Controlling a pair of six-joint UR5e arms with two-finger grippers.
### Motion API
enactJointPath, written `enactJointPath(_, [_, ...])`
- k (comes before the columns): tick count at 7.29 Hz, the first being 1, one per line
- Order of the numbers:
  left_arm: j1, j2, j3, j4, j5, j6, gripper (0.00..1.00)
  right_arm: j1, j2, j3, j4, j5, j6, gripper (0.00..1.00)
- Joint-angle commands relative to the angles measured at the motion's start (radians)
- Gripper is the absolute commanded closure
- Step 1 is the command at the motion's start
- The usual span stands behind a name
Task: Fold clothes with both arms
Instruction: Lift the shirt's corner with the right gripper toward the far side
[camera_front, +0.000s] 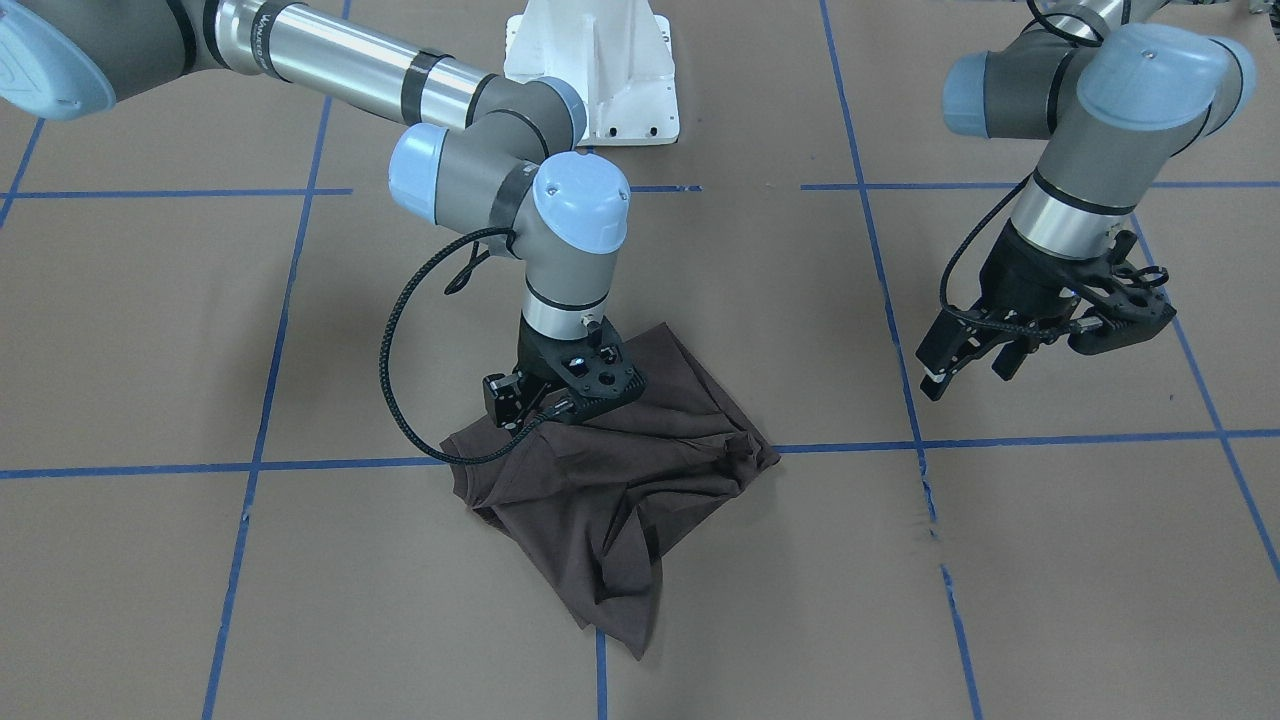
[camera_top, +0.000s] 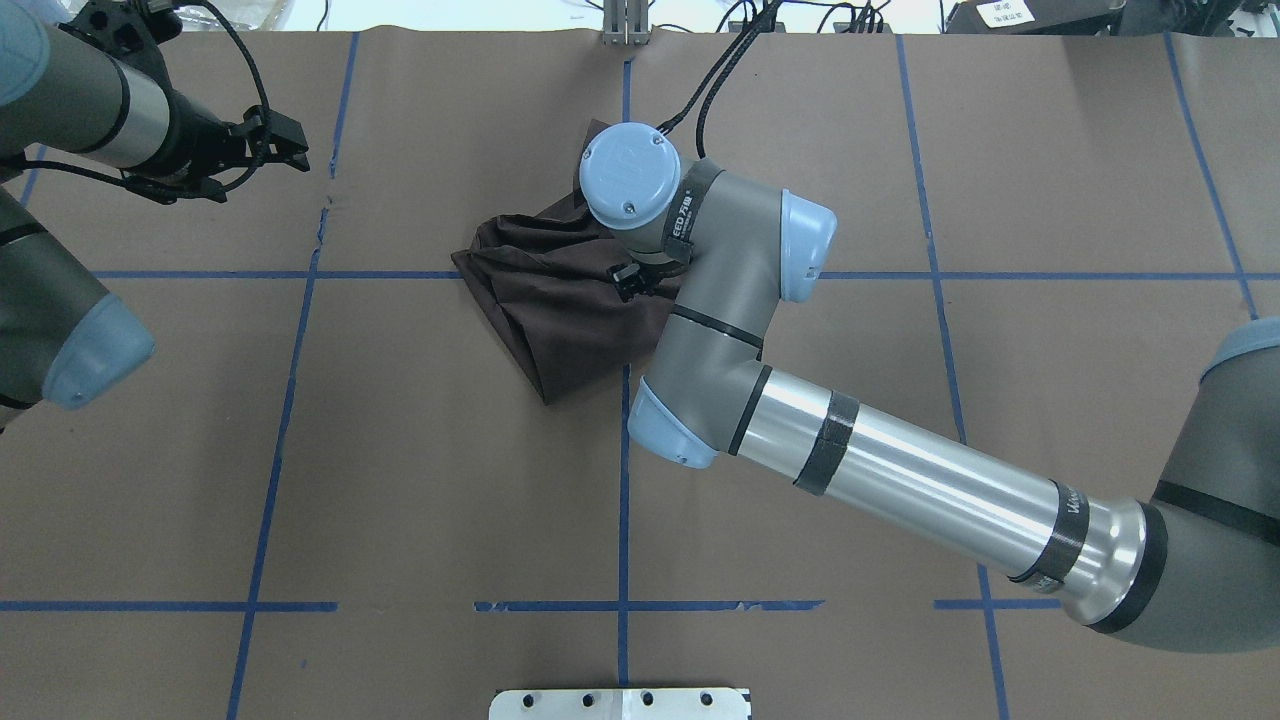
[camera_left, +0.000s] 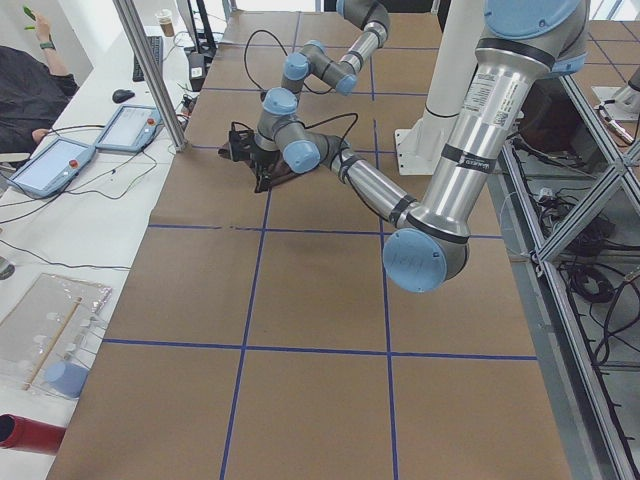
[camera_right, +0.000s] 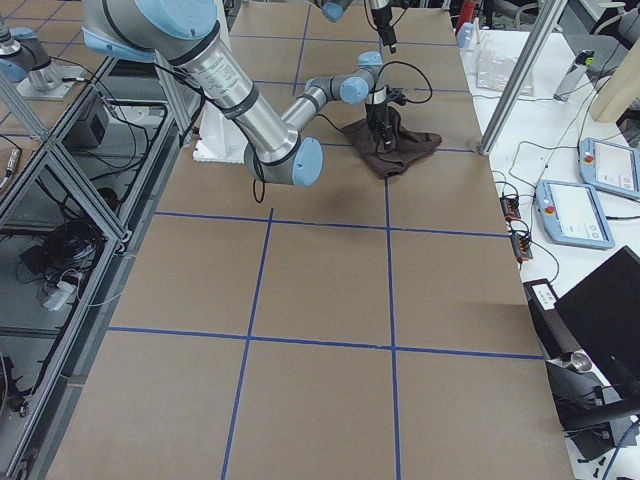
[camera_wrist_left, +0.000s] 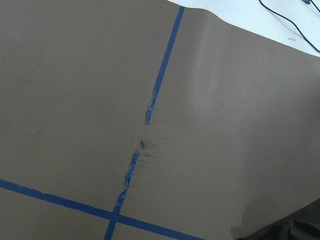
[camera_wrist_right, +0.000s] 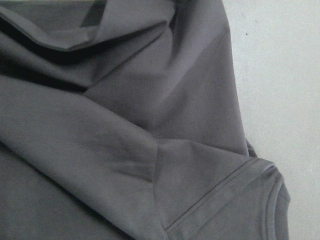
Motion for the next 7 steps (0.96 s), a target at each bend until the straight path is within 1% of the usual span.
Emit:
enactJointPath(1, [0.000,0.000,0.000,0.000,-0.001,0.000,0.00,-0.003,-0.007,-0.022,0.011,0.005,0.014,0.53])
enactJointPath(2, [0.000,0.000,0.000,0.000,-0.001,0.000,0.00,-0.003,-0.008,-0.028,0.029,0.037,0.015,0.71])
enactJointPath(4, [-0.006,0.000,0.000,0.000,-0.001,0.003,0.00,0.013,-0.015,-0.028,0.065,0.134,0.031,0.70])
enactJointPath(5, [-0.010,0.000,0.000,0.000,-0.001,0.005,0.00,0.027,-0.024,-0.028,0.110,0.174,0.036,0.70])
enactJointPath(6, [-0.010,0.000,0.000,0.000,-0.001,0.005,0.00,0.035,-0.045,-0.028,0.140,0.192,0.048,0.70])
enactJointPath(7, [-0.010,0.000,0.000,0.000,-0.001,0.005,0.00,0.043,-0.047,-0.028,0.140,0.194,0.048,0.70])
